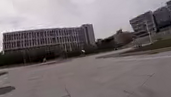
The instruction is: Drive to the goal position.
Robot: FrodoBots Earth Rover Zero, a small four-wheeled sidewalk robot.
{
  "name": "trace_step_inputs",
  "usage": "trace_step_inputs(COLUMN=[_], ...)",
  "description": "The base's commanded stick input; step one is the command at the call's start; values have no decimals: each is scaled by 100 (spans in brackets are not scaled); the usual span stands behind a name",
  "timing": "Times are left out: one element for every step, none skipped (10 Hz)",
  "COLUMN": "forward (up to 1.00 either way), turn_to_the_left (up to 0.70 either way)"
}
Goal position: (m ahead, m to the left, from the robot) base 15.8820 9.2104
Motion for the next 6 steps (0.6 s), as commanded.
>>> trace_step_inputs(forward=[70,70,70,70,70,70], turn_to_the_left=[0,0,0,0,0,0])
